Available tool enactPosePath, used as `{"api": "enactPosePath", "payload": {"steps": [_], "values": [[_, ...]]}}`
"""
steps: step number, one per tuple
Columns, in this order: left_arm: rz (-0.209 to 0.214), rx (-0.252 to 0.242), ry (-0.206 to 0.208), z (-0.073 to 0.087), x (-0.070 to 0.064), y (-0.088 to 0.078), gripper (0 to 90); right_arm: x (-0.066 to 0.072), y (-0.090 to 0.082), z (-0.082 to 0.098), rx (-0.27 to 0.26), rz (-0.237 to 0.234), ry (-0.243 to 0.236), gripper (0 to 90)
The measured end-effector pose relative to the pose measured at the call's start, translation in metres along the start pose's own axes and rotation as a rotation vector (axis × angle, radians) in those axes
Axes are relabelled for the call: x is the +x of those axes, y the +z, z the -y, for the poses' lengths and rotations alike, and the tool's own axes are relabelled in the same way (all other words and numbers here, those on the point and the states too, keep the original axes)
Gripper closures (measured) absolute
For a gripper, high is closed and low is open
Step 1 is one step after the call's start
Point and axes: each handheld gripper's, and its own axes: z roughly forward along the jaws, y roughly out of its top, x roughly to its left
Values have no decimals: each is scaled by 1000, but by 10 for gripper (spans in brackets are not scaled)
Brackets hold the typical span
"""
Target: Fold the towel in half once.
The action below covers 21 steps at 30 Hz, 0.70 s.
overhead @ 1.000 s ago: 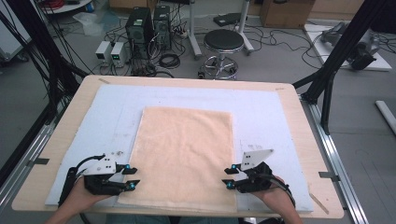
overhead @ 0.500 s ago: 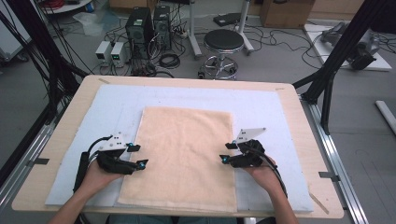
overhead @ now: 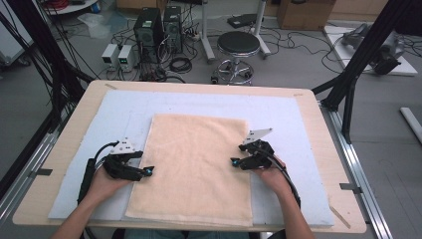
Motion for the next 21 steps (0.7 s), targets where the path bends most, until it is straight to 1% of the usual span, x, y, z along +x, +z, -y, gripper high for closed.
{"api": "enactPosePath", "payload": {"steps": [1,2,3,6,8,10,13,15,18,21], "values": [[-4,-4,-1,1,1,-1,243,1,0,0,8,2,5,357],[-7,-7,-6,2,1,-3,241,1,0,1,4,4,11,350],[-7,-13,-8,2,2,-5,239,1,-1,1,4,5,6,341],[-16,-28,-13,3,4,-10,233,4,-4,1,5,22,13,288],[-15,-40,-29,3,5,-12,227,5,-6,0,-6,14,28,254],[-16,-51,-35,3,5,-13,222,8,-9,0,-15,25,33,236],[-16,-51,-19,2,3,-14,222,10,-12,-1,-30,29,34,221],[-14,-56,-10,0,2,-14,222,12,-14,-2,-48,28,24,220],[-5,-64,-8,-1,0,-13,222,13,-17,-3,-55,30,20,219],[0,-58,-6,-2,-1,-13,222,14,-18,-3,-58,31,26,215]]}}
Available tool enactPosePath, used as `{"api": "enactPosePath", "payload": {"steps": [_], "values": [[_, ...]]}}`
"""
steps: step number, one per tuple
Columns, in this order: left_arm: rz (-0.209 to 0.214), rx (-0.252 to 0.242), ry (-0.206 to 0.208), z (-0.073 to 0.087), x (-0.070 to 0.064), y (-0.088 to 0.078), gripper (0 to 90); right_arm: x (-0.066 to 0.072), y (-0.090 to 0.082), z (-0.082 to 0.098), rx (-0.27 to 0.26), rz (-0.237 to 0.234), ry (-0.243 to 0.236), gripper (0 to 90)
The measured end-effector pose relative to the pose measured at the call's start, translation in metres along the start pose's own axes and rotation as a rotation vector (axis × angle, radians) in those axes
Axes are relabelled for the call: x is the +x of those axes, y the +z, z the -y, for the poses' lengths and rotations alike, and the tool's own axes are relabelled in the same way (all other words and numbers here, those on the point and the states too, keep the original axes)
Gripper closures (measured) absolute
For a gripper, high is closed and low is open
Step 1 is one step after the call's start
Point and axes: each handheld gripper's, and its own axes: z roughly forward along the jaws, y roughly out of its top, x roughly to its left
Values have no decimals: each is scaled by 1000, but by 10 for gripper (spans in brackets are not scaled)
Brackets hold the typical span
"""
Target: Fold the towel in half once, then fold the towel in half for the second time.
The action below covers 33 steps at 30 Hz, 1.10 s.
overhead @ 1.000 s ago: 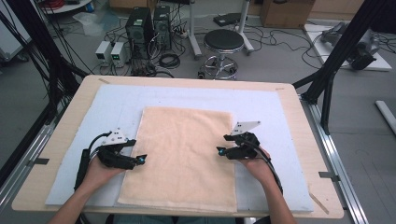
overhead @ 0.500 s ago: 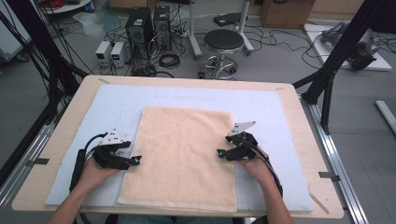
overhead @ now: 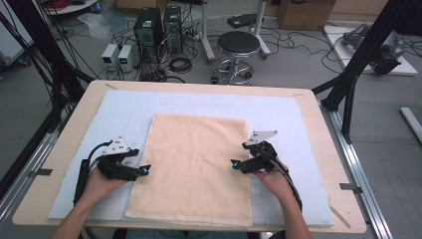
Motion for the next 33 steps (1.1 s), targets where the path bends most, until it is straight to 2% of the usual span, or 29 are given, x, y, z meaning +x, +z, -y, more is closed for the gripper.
{"api": "enactPosePath", "payload": {"steps": [3,6,12,17,18,21,22,24,26,28,31,33], "values": [[2,1,3,0,0,-1,227,0,0,0,1,1,-6,215],[22,-1,-8,0,1,-1,243,2,1,0,14,3,-16,215],[1,-4,-7,-5,1,2,233,0,-1,0,2,0,-12,213],[-22,6,-13,-21,6,3,205,-9,-8,-8,-29,22,-7,215],[-30,4,-19,-24,9,4,204,-12,-9,-12,-40,24,-4,215],[-37,8,-48,-35,21,9,187,-24,-9,-23,-29,30,-7,215],[-39,-9,-63,-38,26,11,188,-29,-7,-28,-11,27,1,215],[-39,-6,-107,-43,37,16,192,-40,-5,-34,-15,38,5,216],[-61,-19,-130,-50,50,21,202,-52,-3,-41,-21,40,26,216],[-100,-25,-152,-59,62,27,210,-62,0,-48,-8,50,41,219],[-131,3,-180,-69,82,40,228,-76,11,-56,13,60,44,231],[-151,19,-200,-72,91,49,244,-85,20,-59,42,63,64,232]]}}
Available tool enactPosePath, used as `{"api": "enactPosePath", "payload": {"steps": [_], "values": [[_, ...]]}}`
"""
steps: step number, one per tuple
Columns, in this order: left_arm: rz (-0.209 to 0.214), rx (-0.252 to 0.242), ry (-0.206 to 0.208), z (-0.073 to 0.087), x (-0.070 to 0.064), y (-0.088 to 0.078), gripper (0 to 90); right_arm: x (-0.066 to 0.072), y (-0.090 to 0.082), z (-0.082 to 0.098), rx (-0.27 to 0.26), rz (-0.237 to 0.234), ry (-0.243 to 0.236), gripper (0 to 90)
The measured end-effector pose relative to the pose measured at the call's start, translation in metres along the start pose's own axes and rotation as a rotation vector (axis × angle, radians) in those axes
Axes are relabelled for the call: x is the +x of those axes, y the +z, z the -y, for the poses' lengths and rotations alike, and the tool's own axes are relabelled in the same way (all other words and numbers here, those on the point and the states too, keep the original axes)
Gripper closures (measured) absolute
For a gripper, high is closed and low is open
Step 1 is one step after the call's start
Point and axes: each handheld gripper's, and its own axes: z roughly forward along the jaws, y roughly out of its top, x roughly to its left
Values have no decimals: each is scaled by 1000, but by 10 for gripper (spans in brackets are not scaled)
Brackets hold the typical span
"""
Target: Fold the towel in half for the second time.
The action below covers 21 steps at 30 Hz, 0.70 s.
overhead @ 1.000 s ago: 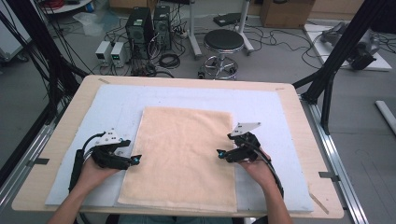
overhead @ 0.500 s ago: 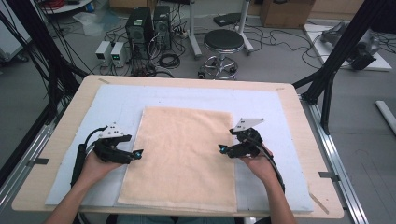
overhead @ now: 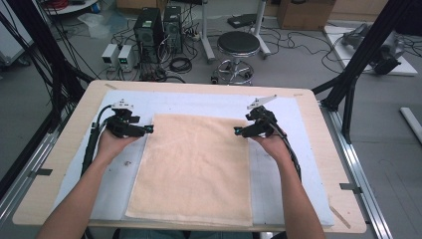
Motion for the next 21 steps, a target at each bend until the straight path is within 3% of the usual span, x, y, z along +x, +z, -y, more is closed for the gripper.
{"api": "enactPosePath", "payload": {"steps": [2,4,6,7,12,13,14,15,16,18,20,21], "values": [[-28,13,-20,-1,6,11,276,-8,9,1,-2,24,15,267],[-54,-6,-74,1,12,21,315,-14,16,5,9,26,57,267],[-61,-28,-139,4,17,28,360,-20,22,10,42,48,88,266],[-52,-35,-152,5,18,32,373,-23,24,12,53,54,91,266],[-44,10,-131,4,14,50,382,-30,34,20,83,33,147,314],[-17,6,-135,3,13,52,412,-31,37,22,88,14,147,339],[-2,27,-116,1,12,53,435,-31,39,23,93,10,145,343],[-24,42,-87,-1,8,55,441,-30,39,23,91,14,150,361],[-32,47,-64,-2,5,56,481,-30,39,22,89,14,156,396],[-46,60,-71,-5,3,58,572,-30,38,22,91,-2,150,508],[-2,62,-91,-5,3,58,740,-26,39,19,96,-28,133,633],[-3,60,-94,-4,2,59,788,-25,40,18,97,-49,126,703]]}}
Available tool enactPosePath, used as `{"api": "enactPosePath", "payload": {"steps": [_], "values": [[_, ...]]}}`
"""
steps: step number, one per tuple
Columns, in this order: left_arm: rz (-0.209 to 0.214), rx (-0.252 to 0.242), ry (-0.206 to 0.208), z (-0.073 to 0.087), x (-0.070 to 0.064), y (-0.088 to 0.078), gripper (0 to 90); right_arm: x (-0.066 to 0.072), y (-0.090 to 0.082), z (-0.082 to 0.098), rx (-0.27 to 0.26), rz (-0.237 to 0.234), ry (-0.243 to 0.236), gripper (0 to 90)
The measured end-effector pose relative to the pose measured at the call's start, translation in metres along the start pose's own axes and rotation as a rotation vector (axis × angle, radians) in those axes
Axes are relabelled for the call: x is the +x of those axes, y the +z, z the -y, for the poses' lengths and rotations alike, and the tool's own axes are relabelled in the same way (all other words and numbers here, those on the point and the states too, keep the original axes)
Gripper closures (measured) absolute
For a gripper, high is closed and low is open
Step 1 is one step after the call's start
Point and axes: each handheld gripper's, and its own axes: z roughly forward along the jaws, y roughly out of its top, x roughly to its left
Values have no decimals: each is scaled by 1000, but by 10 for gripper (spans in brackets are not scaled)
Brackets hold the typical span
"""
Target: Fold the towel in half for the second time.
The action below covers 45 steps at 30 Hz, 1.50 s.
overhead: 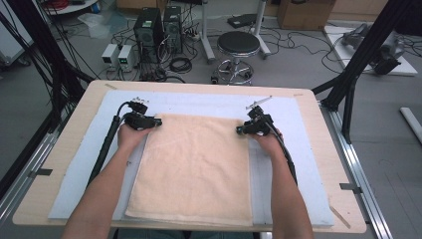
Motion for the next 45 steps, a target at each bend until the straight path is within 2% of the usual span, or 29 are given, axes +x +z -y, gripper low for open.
{"api": "enactPosePath", "payload": {"steps": [3,5,7,8,9,11,13,14,16,18,24,29,31,33,36,37,39,45], "values": [[2,9,13,0,-1,-3,834,2,2,-3,-12,-52,6,790],[-21,7,28,-1,1,-9,838,5,3,-6,-17,-39,-2,802],[-36,-26,26,-4,5,-16,840,5,3,-8,-51,-29,6,812],[-36,-26,26,-4,5,-16,840,5,3,-8,-51,-29,6,812],[-47,-76,15,-9,7,-24,840,4,-1,-11,-94,-24,24,816],[-60,-116,5,-11,8,-29,840,4,-3,-16,-105,-21,36,816],[-84,-157,-6,-14,10,-35,839,6,-8,-28,-115,-10,17,816],[-88,-179,-12,-15,11,-38,839,9,-12,-34,-148,10,-3,816],[-73,-195,-30,-15,15,-44,838,8,-18,-44,-158,-2,9,813],[-66,-198,-20,-14,16,-46,837,7,-22,-49,-164,5,-3,810],[-45,-207,19,-14,9,-52,837,10,-23,-44,-140,-8,-6,812],[-9,-259,42,-10,5,-68,837,13,-38,-42,-190,-32,-33,811],[2,-266,49,-7,4,-74,836,16,-45,-40,-206,-52,-47,811],[14,-283,60,-2,3,-81,835,21,-51,-39,-200,-49,-79,810],[32,-288,78,4,-2,-91,835,28,-60,-35,-235,-64,-99,811],[29,-277,101,5,-4,-94,834,31,-63,-32,-237,-66,-109,811],[28,-297,134,8,-11,-101,833,37,-67,-28,-236,-70,-121,810],[67,-308,159,28,-22,-116,833,51,-79,-8,-231,-88,-148,807]]}}
